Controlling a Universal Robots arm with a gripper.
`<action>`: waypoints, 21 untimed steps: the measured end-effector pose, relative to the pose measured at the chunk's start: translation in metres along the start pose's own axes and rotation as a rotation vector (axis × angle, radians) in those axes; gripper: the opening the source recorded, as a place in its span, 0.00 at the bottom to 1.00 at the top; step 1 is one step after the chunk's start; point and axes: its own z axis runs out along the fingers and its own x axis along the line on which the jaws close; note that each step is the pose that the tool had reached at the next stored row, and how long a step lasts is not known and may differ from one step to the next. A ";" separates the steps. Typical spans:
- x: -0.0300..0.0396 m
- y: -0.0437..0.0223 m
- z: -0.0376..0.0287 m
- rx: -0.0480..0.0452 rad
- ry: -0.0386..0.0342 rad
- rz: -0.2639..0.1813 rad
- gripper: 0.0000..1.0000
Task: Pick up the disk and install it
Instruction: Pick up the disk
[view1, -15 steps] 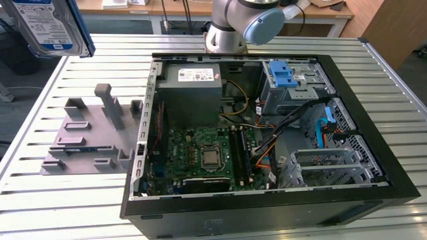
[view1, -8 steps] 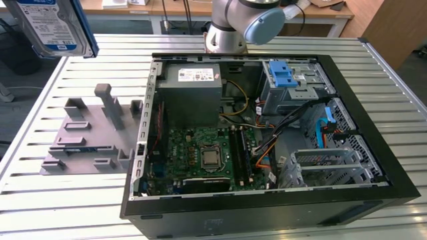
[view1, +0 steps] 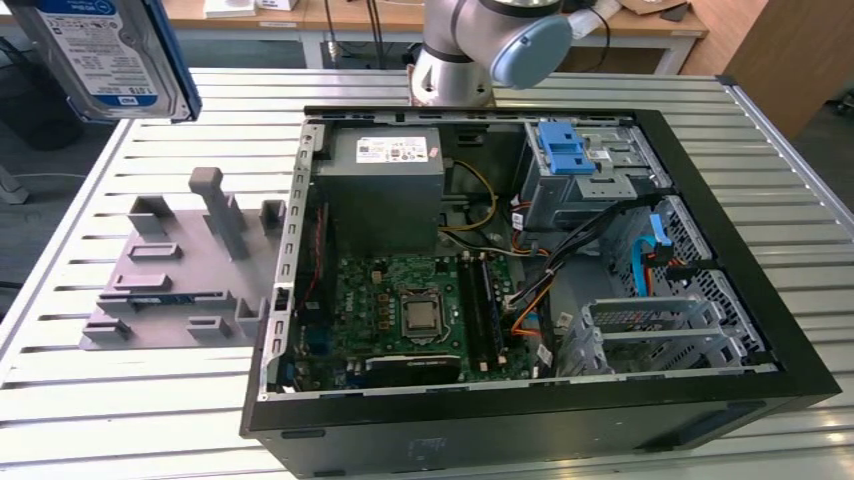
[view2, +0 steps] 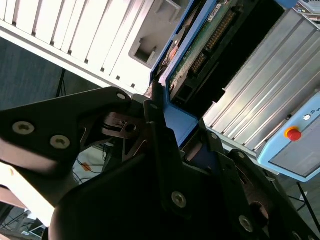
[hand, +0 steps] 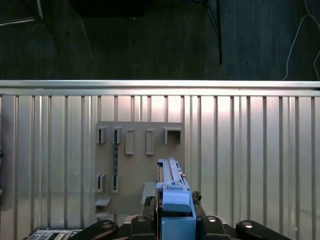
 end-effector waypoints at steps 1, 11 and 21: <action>0.0012 -0.0007 0.0000 -0.0002 0.0000 0.000 0.36; 0.0123 -0.0099 -0.0003 -0.0034 0.0001 0.001 0.36; 0.0190 -0.0247 -0.0004 -0.0094 0.0001 0.001 0.36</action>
